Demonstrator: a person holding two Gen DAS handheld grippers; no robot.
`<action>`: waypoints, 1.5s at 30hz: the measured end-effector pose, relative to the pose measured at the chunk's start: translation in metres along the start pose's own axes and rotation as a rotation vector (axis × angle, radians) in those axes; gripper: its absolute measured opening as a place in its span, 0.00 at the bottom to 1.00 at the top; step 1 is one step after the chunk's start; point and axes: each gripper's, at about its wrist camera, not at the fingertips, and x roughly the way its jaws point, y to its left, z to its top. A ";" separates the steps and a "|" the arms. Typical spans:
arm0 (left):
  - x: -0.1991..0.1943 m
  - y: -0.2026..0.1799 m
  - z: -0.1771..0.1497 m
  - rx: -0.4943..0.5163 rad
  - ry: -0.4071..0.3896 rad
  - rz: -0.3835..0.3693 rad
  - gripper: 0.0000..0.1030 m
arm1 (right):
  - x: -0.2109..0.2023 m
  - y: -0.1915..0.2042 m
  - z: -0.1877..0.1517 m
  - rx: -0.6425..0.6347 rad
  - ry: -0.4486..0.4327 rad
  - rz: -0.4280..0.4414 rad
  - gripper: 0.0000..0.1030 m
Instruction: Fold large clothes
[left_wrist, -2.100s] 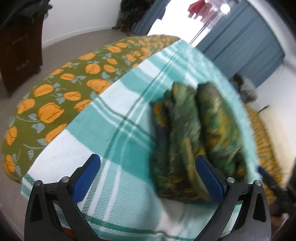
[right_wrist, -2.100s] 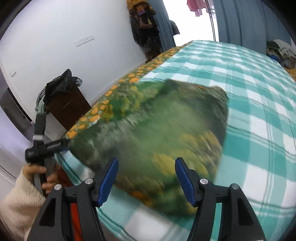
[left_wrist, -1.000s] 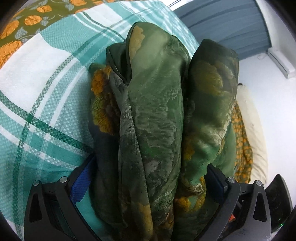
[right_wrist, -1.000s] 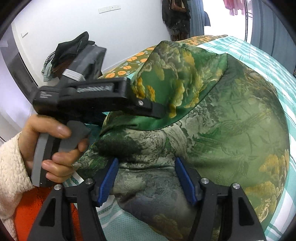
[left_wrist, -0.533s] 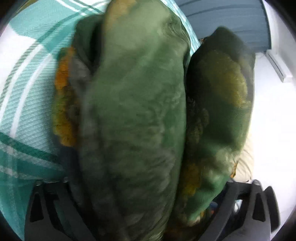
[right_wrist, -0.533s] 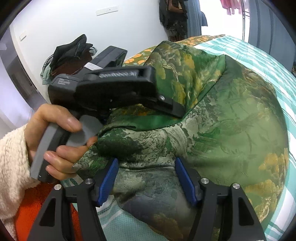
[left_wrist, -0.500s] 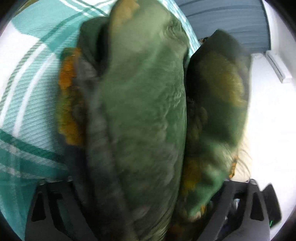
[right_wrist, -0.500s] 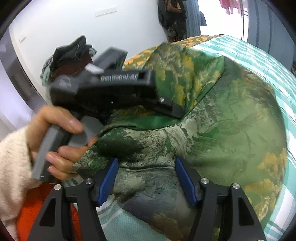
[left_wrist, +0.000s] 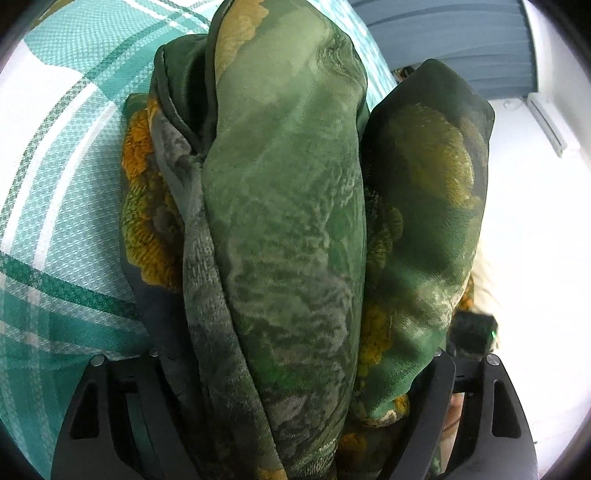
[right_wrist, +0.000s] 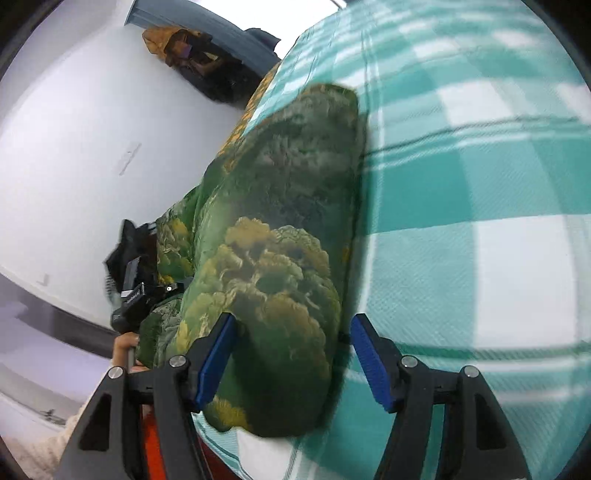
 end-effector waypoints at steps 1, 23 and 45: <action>0.003 0.000 0.001 -0.003 0.002 0.000 0.82 | 0.007 -0.003 0.004 0.018 0.008 0.021 0.72; -0.006 -0.159 0.109 0.231 -0.190 0.089 0.60 | -0.007 0.061 0.117 -0.161 -0.152 0.026 0.64; 0.010 -0.170 0.074 0.379 -0.450 0.475 0.99 | -0.033 0.013 0.103 -0.127 -0.240 -0.262 0.79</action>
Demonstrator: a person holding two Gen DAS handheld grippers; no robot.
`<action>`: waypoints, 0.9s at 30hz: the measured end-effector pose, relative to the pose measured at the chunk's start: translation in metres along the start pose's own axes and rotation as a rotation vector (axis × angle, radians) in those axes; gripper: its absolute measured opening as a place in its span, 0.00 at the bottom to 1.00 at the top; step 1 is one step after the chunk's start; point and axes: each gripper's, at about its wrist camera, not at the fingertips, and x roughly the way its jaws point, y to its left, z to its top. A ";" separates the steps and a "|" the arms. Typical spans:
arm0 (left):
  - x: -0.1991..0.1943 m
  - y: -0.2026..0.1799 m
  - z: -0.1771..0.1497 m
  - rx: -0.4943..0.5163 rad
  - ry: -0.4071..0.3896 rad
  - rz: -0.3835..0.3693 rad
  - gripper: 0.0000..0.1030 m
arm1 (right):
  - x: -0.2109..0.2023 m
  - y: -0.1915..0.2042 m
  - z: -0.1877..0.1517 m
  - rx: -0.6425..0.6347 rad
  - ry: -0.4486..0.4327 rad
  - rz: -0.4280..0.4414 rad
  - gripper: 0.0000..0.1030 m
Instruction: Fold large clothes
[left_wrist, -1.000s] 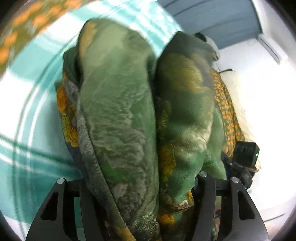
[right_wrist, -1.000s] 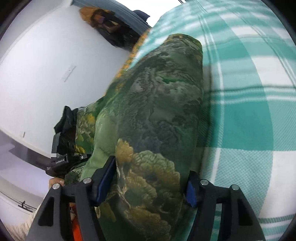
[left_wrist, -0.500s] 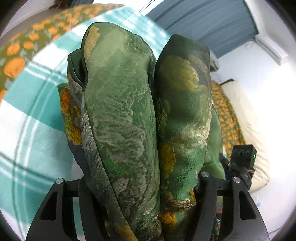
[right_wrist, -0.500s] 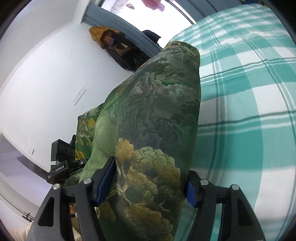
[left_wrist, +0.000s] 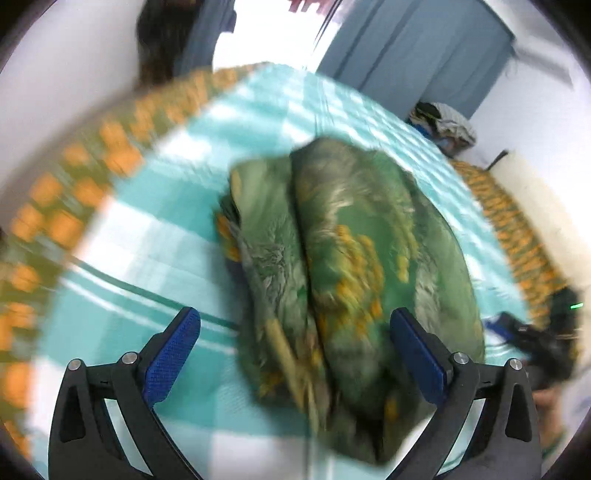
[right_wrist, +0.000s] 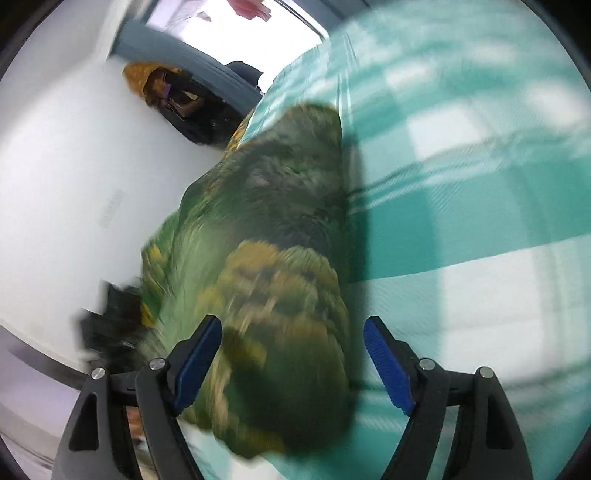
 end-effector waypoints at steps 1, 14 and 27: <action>-0.006 -0.009 -0.002 0.032 -0.021 0.029 0.99 | -0.018 0.013 -0.007 -0.056 -0.036 -0.063 0.79; -0.111 -0.071 -0.084 0.244 -0.220 0.211 0.99 | -0.123 0.077 -0.045 -0.334 -0.228 -0.486 0.79; -0.161 -0.120 -0.114 0.328 -0.381 0.454 0.99 | -0.190 0.104 -0.076 -0.399 -0.414 -0.559 0.79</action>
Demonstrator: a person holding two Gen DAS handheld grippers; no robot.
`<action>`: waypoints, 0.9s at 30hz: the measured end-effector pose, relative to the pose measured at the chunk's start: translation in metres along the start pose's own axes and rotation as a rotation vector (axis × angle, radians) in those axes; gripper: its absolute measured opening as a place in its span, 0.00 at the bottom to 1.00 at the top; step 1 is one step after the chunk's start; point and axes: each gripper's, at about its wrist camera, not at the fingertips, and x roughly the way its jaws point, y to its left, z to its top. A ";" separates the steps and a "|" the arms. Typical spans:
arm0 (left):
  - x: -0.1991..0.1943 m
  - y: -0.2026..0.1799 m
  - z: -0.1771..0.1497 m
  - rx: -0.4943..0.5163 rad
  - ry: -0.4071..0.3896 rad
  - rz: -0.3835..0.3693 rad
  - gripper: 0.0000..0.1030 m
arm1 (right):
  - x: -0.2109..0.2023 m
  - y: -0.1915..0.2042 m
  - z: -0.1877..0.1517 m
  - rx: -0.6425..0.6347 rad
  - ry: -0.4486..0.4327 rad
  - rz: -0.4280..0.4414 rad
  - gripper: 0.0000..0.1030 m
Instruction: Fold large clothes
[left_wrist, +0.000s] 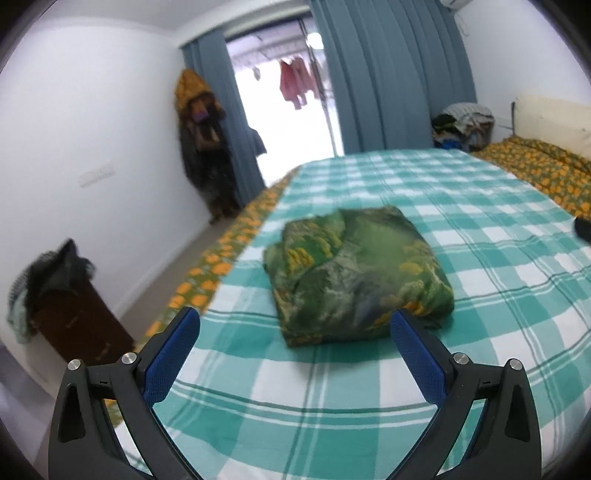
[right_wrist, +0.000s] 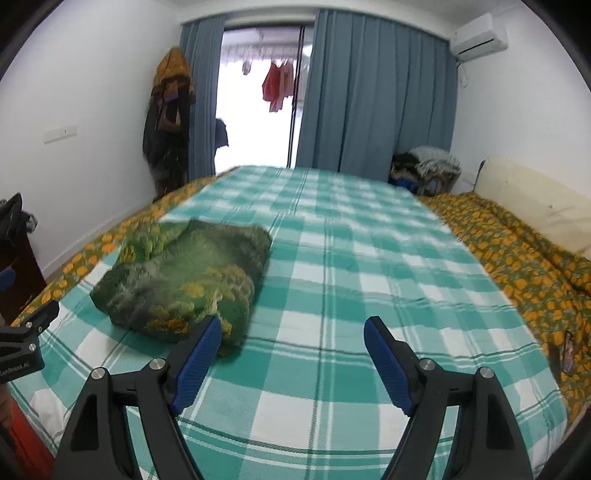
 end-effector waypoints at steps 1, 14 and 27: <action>-0.007 -0.001 -0.001 0.002 -0.022 0.023 0.99 | -0.009 -0.004 -0.001 0.024 -0.040 -0.004 0.79; -0.022 -0.007 -0.005 -0.025 0.048 -0.099 1.00 | -0.012 -0.001 -0.033 0.063 0.110 0.051 0.86; -0.050 -0.001 0.006 -0.049 0.106 -0.181 1.00 | -0.041 0.019 -0.023 0.043 0.167 0.053 0.86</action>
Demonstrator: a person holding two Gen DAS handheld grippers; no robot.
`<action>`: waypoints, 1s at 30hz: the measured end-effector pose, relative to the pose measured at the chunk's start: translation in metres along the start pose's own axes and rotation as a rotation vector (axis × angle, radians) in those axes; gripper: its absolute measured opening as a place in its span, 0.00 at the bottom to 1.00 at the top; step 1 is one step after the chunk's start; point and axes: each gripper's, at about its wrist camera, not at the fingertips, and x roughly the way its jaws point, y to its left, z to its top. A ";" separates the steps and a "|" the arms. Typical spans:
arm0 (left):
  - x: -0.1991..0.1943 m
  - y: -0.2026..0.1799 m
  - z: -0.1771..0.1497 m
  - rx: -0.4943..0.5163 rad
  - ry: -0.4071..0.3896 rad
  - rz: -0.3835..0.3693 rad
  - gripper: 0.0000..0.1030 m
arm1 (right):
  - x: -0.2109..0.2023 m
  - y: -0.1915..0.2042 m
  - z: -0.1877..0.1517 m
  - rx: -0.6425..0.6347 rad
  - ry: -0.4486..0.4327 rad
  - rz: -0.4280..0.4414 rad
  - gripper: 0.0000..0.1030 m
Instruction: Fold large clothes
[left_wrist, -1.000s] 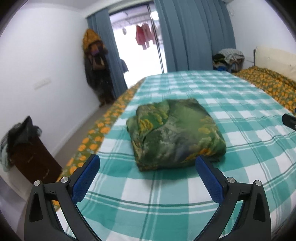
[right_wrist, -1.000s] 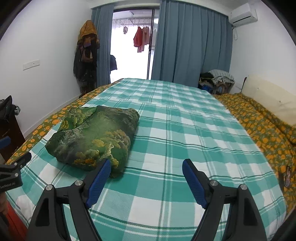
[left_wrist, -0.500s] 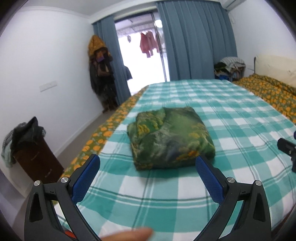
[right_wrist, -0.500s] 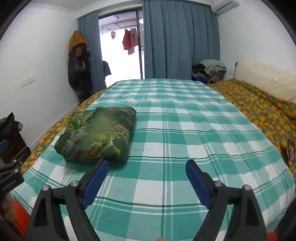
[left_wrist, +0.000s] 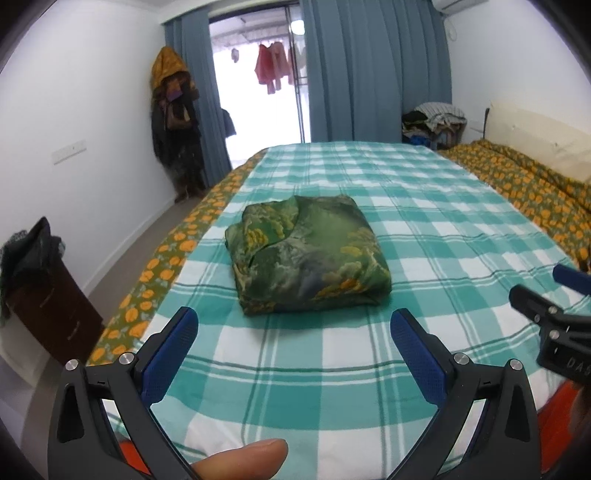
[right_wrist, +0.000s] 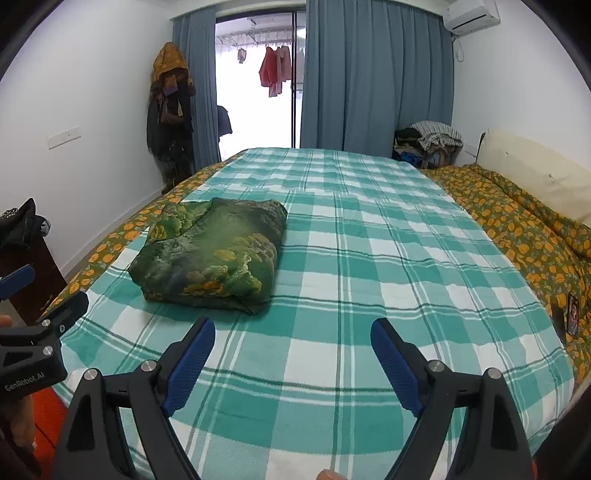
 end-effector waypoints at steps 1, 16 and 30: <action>-0.002 -0.001 0.001 0.002 0.003 0.021 1.00 | -0.003 0.001 0.000 -0.003 0.010 -0.008 0.86; -0.001 -0.008 0.000 0.005 0.087 0.059 1.00 | -0.015 0.006 -0.006 -0.031 0.063 -0.017 0.86; 0.004 -0.016 -0.005 -0.005 0.130 -0.006 1.00 | -0.014 0.017 -0.010 -0.057 0.080 -0.030 0.86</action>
